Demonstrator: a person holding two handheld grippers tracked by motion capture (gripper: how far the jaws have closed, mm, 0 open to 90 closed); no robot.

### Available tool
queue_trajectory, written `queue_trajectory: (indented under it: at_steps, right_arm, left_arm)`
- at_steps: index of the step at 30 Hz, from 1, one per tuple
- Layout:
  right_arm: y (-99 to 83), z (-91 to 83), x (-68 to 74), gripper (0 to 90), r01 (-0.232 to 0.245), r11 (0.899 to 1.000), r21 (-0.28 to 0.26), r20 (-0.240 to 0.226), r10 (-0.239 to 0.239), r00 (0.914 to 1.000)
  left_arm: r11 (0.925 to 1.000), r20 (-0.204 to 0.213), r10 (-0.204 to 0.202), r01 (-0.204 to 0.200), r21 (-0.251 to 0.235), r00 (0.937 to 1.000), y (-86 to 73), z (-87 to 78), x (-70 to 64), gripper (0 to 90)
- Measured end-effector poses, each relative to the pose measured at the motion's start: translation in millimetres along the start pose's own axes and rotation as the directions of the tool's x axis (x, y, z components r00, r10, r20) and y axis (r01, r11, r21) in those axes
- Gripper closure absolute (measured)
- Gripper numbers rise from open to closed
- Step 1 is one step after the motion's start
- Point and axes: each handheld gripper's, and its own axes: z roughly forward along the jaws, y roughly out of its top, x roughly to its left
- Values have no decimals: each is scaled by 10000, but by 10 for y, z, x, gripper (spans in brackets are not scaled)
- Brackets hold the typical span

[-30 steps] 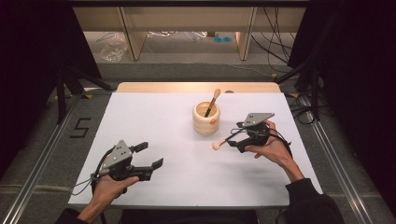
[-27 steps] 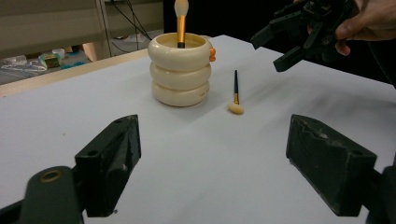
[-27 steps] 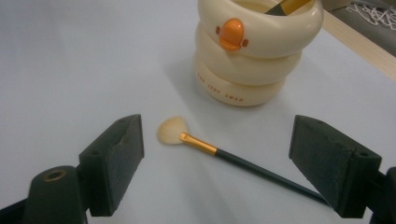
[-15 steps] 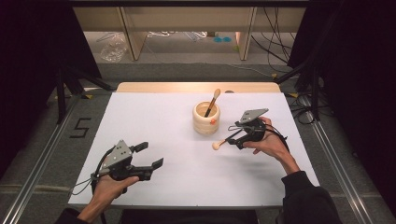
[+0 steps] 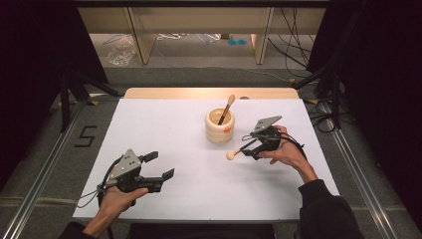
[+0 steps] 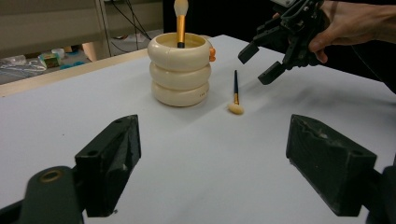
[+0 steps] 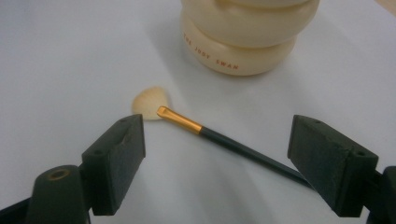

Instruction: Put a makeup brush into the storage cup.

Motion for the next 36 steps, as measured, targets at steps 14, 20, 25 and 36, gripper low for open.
queue_trajectory:
  at_steps: [14, 20, 25, 36]
  right_arm:
    - [116, 201, -86, 257, 526, 9944, 922, -370, -494, 9981]
    - [129, 229, -133, 273, 566, 9890, 1365, -454, -508, 9977]
    - [127, 271, -156, 314, 616, 9861, 1540, -635, -523, 9966]
    - [178, 307, -164, 376, 758, 9772, 1986, -879, -592, 9944]
  left_arm:
    - [10000, -16, -21, 21, -34, 10000, 2, -5, 6, 188]
    - [10000, -15, -13, 13, -34, 10000, 2, -7, 9, 188]
    - [10000, -9, -19, 19, -33, 10000, 3, -6, 8, 188]
    - [10000, 6, -35, 35, -35, 10000, 4, -7, 6, 188]
